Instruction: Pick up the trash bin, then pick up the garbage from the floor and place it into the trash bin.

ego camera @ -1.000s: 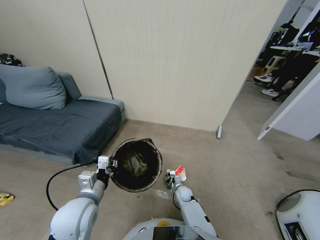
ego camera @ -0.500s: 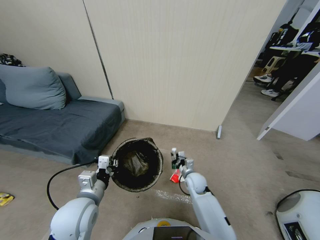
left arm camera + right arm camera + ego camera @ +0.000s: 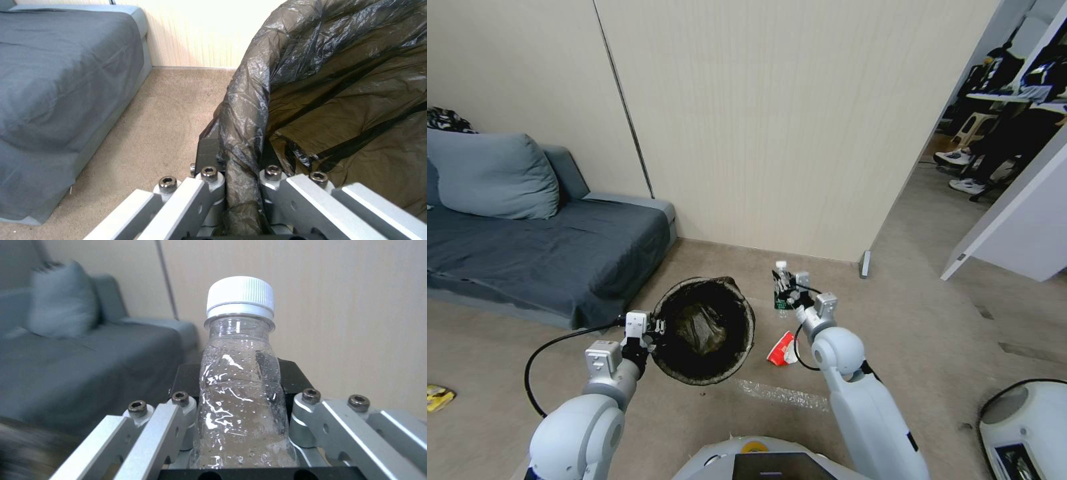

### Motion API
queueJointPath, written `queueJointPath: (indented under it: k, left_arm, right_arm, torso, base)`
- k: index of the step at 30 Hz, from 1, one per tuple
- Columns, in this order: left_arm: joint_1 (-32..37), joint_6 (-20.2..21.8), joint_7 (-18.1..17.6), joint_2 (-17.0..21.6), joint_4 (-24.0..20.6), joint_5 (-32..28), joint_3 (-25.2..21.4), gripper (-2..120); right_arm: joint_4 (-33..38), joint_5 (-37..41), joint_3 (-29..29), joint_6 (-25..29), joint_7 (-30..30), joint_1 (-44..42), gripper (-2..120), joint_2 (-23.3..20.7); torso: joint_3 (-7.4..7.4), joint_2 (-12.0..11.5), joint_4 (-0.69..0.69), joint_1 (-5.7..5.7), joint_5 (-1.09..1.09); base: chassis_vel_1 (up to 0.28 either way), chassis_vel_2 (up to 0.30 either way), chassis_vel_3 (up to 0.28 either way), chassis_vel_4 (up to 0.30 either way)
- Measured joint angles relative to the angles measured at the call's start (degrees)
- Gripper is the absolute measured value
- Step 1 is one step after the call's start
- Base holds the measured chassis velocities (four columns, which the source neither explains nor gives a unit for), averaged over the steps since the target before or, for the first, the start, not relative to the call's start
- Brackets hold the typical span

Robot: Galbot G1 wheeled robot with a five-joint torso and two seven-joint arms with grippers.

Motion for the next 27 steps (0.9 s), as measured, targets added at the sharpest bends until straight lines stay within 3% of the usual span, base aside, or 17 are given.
queueJointPath:
  k: [8, 12, 27]
  left_arm:
    - [-0.06, 0.54, -0.19, 0.65, 0.53, 0.24, 0.35, 1]
    - [-0.15, 0.79, -0.27, 0.85, 0.61, 0.32, 0.69, 1]
    - [-0.17, 1.36, -0.30, 1.38, 0.86, 0.69, 0.98, 1]
  right_arm:
    - [6.02, 9.25, -2.39, -1.03, -2.01, 2.96, 27, -2.63]
    - [7.15, 9.99, -4.35, -1.03, -3.62, 3.45, 27, -3.17]
    - [5.77, 9.24, -21.42, -1.78, -2.86, 7.00, 27, -2.51]
  torso:
    - [0.00, 0.00, 0.00, 0.00, -0.01]
    - [0.00, 0.00, 0.00, 0.00, 0.00]
    - [0.00, 0.01, 0.00, -0.01, -0.01]
  base:
    - [0.000, 0.000, 0.000, 0.000]
    - [0.000, 0.000, 0.000, 0.000]
    - [0.000, 0.000, 0.000, 0.000]
